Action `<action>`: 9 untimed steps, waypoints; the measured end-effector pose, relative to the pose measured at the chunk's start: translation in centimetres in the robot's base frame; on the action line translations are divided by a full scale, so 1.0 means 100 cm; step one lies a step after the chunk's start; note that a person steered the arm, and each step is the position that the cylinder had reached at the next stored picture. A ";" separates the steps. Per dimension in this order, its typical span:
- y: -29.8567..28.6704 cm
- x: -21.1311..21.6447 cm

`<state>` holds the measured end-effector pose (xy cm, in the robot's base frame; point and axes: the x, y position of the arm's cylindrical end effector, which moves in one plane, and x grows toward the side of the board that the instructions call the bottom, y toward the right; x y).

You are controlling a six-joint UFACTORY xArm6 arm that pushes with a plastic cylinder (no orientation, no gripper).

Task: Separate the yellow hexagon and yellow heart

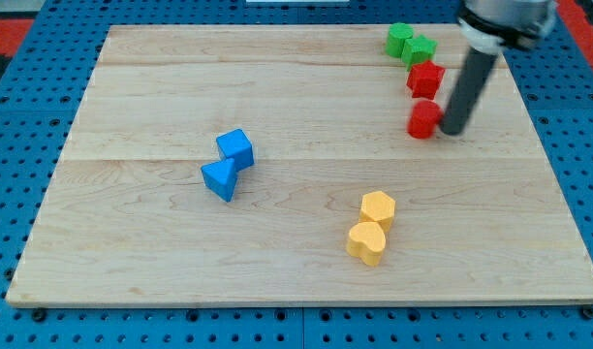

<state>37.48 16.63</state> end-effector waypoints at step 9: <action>-0.108 0.046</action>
<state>42.07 5.85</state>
